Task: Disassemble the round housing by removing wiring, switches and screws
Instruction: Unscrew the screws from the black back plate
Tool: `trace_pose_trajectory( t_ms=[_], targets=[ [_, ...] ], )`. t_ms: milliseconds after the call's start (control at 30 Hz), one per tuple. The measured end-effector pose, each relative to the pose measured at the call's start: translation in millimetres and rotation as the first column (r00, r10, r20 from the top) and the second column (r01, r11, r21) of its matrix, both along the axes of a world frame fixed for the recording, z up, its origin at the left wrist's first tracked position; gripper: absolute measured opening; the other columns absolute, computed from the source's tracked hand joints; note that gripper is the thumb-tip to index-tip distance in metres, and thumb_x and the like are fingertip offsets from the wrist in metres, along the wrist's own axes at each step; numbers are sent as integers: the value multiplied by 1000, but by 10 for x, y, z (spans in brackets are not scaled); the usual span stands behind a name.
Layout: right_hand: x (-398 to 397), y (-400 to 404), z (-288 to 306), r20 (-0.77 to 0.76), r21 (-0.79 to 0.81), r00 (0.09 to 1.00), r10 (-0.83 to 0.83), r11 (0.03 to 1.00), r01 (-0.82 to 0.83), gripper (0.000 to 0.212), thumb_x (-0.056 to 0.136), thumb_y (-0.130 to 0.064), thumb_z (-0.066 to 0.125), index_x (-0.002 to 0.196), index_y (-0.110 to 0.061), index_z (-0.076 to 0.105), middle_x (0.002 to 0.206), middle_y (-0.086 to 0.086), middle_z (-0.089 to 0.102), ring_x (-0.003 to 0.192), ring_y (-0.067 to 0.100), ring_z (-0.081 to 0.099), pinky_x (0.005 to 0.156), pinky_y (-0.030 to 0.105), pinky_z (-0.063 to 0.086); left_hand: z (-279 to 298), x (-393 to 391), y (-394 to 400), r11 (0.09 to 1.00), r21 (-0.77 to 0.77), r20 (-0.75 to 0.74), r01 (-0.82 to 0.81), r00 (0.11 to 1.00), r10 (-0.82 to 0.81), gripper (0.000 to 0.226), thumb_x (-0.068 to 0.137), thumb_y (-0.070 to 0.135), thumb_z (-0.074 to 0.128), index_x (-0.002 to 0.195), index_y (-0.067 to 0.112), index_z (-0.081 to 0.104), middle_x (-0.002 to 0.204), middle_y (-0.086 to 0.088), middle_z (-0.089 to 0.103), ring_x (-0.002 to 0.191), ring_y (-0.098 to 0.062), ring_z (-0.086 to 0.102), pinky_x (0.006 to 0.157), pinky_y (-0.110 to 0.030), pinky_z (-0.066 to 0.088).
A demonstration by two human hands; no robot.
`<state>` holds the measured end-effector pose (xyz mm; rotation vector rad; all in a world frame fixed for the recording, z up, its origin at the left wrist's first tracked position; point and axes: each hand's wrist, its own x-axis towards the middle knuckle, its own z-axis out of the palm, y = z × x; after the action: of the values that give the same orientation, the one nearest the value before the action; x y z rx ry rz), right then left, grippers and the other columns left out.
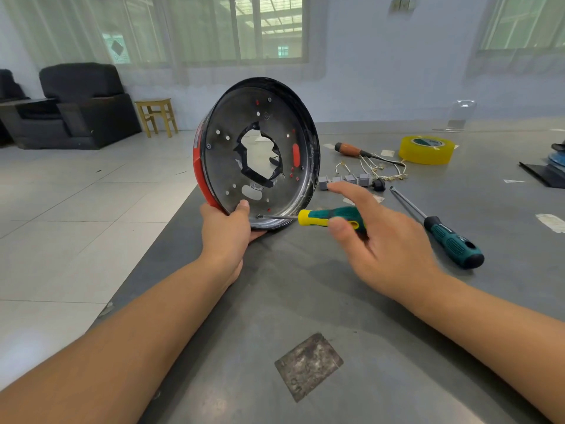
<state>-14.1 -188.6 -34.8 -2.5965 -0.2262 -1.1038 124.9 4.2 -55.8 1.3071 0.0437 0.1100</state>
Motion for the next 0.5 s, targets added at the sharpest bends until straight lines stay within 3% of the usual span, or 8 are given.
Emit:
trace_pose_trajectory(
  t_ms=[100, 167, 267, 400, 433, 500],
  targets=[
    [16, -1, -20, 1, -14, 997, -71, 997, 71, 41, 104, -48, 31, 141, -35, 41, 55, -18, 37, 48, 2, 39, 45, 27, 27, 1, -5, -4, 1000, 7, 7, -3, 1000, 3, 31, 105, 9, 60, 131, 15, 44, 132, -3, 59, 115, -26, 68, 81, -49, 66],
    [15, -14, -33, -50, 64, 999, -16, 998, 19, 45, 94, -41, 43, 139, -34, 36, 70, -15, 47, 62, 10, 45, 53, 21, 32, 2, -7, -3, 1000, 5, 8, -1, 1000, 1, 30, 104, 9, 60, 129, 16, 45, 132, -3, 60, 115, -26, 68, 81, -49, 66],
    [9, -58, -48, -66, 133, 996, 52, 990, -43, 53, 88, -41, 48, 138, -34, 35, 97, -8, 52, 82, 8, 45, 67, 17, 34, -1, -2, 1, 1000, -1, 4, 0, 1000, 0, 29, 104, 9, 59, 128, 18, 45, 131, -2, 60, 115, -26, 67, 82, -50, 66],
    [64, -115, -76, -78, 89, 996, -35, 995, 42, 46, 99, -62, 25, 134, -35, 35, 65, -10, 51, 59, 6, 50, 51, 31, 33, -12, 1, -1, 1000, 6, 13, -1, 1000, 1, 27, 105, 10, 59, 126, 19, 45, 130, 0, 60, 114, -25, 68, 82, -49, 66],
    [78, -123, -83, -70, 77, 997, -33, 996, 39, 43, 100, -60, 27, 133, -35, 36, 64, -9, 50, 57, 6, 49, 51, 31, 34, -15, 5, -3, 1000, 5, 13, -1, 1000, 0, 27, 105, 10, 59, 126, 20, 45, 129, 0, 60, 114, -25, 68, 82, -49, 66],
    [74, -119, -74, -53, 95, 997, 49, 995, -44, 37, 98, -45, 45, 133, -32, 37, 81, -8, 51, 69, 10, 49, 61, 20, 39, -20, 15, -3, 1000, -1, 6, -1, 1000, 1, 27, 104, 10, 60, 125, 20, 46, 129, 0, 60, 113, -25, 68, 81, -48, 66]
  ],
)
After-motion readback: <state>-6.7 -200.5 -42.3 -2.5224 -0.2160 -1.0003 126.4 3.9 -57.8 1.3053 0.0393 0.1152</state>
